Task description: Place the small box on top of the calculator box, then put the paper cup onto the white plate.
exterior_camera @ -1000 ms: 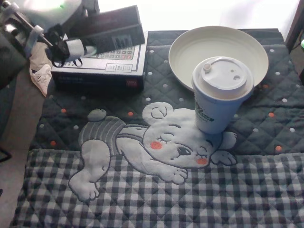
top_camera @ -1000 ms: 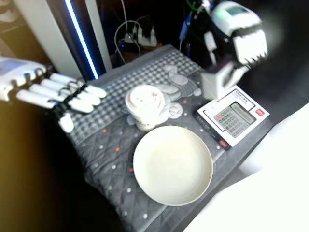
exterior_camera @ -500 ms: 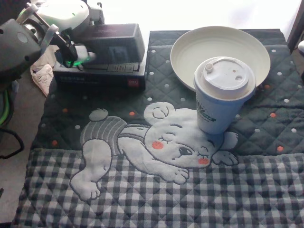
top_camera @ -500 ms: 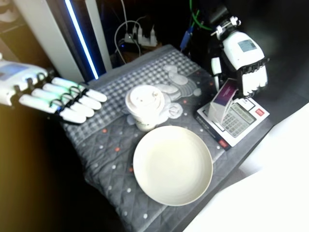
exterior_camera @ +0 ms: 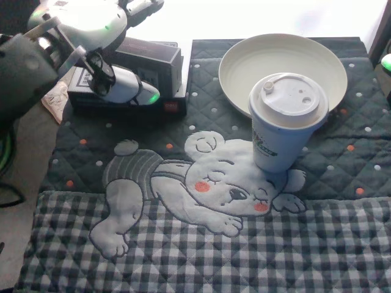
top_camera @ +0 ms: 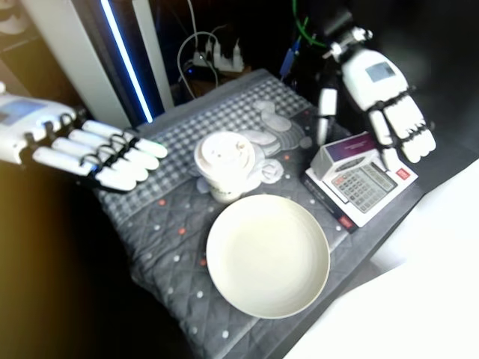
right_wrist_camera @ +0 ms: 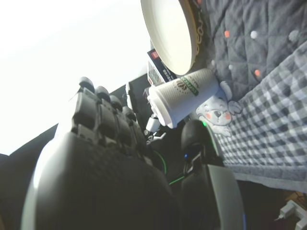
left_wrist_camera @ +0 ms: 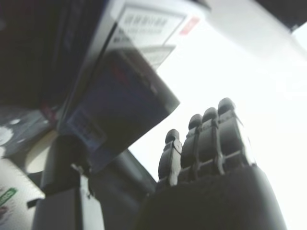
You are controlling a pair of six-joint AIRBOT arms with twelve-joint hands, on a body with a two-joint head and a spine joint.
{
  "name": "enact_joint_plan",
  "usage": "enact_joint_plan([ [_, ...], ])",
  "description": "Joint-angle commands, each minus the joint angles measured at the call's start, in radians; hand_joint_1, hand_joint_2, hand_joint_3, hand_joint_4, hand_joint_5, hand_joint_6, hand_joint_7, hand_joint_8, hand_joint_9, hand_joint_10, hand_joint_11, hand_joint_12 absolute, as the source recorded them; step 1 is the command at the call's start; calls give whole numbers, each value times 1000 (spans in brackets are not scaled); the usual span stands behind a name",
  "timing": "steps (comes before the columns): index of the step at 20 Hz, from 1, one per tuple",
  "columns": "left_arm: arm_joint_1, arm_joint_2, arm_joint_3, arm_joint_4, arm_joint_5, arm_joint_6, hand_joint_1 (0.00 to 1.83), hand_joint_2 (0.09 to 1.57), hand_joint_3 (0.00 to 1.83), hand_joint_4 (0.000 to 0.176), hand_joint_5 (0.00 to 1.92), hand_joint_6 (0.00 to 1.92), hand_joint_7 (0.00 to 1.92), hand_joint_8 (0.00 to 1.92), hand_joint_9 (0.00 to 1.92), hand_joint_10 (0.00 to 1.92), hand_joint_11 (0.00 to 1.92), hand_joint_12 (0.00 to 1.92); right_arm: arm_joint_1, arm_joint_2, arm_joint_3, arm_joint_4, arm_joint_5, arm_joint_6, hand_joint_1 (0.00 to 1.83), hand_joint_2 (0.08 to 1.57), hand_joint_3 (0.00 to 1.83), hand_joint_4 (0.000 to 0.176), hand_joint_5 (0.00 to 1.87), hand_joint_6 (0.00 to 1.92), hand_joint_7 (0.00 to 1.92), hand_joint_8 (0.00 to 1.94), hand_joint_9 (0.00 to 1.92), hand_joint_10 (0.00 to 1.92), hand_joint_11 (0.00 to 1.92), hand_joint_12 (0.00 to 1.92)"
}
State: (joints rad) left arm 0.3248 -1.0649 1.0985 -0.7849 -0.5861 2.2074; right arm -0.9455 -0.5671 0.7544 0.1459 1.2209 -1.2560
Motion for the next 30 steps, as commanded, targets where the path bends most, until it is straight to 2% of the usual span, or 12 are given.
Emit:
enact_joint_plan([
  [1, 8, 35, -28, 82, -159, 5, 548, 905, 0, 176, 0, 0, 0, 0, 0, 0, 0, 0, 7, 10, 6, 14, 122, -6, 500, 1338, 0, 0, 0, 0, 0, 0, 0, 0, 0, 0],
  [8, 208, 218, -297, 348, -387, -64, 729, 1036, 38, 174, 0, 0, 0, 0, 0, 0, 23, 11, 8, 17, 6, 0, 144, 36, 612, 1257, 0, 0, 0, 0, 0, 0, 0, 0, 2, 1],
  [10, 274, 240, -303, 373, -421, -235, 718, 1059, 5, 127, 0, 0, 0, 0, 0, 0, 6, 25, 9, 17, 6, -1, 150, 40, 667, 1257, 0, 0, 0, 0, 0, 0, 0, 0, 10, 5],
  [12, 327, 249, -294, 387, -451, -376, 634, 1060, 0, 137, 0, 0, 3, 0, 35, 10, 0, 452, 9, 17, 7, -6, 159, 55, 657, 1263, 0, 0, 0, 0, 0, 0, 0, 0, 1, 0],
  [13, 351, 254, -296, 391, -462, -409, 610, 1060, 0, 148, 0, 0, 0, 0, 28, 5, 0, 445, 9, 17, 7, -10, 165, 58, 635, 1267, 0, 0, 0, 0, 0, 0, 0, 0, 0, 0],
  [16, 411, 253, -305, 390, -491, -468, 616, 1054, 0, 116, 0, 0, 4, 0, 23, 0, 0, 254, 12, 16, 11, -19, 210, 76, 592, 1254, 0, 0, 0, 0, 0, 0, 0, 0, 26, 12],
  [18, 448, 246, -305, 375, -504, -496, 639, 1087, 4, 128, 0, 0, 0, 0, 8, 0, 0, 199, 22, 13, 12, -34, 220, 84, 647, 1226, 0, 0, 0, 0, 0, 0, 0, 0, 0, 0],
  [20, 471, 242, -305, 360, -507, -514, 665, 1122, 2, 103, 15, 2, 0, 0, 16, 3, 0, 160, 37, -2, 23, -51, 217, 103, 653, 1213, 0, 0, 0, 0, 0, 0, 0, 0, 0, 0],
  [22, 487, 241, -303, 344, -504, -514, 645, 1120, 0, 89, 25, 1, 5, 0, 28, 3, 0, 251, 142, -52, 55, -106, 108, 119, 734, 1201, 0, 8, 0, 0, 0, 0, 0, 0, 0, 0],
  [23, 493, 243, -303, 341, -511, -516, 638, 1119, 0, 106, 20, 0, 19, 2, 52, 8, 0, 298, 205, -80, 74, -135, 28, 120, 780, 1169, 0, 34, 0, 0, 0, 0, 0, 0, 0, 0],
  [24, 514, 251, -306, 338, -532, -529, 636, 1125, 3, 99, 18, 0, 24, 3, 63, 11, 0, 308, 290, -125, 101, -188, -69, 136, 848, 1166, 0, 0, 0, 0, 0, 0, 0, 0, 0, 0],
  [30, 614, 271, -303, 298, -625, -626, 615, 1114, 1, 136, 19, 2, 11, 0, 20, 2, 0, 220, 378, -189, 122, -241, -100, 154, 829, 1161, 0, 7, 0, 0, 0, 0, 0, 0, 0, 0],
])
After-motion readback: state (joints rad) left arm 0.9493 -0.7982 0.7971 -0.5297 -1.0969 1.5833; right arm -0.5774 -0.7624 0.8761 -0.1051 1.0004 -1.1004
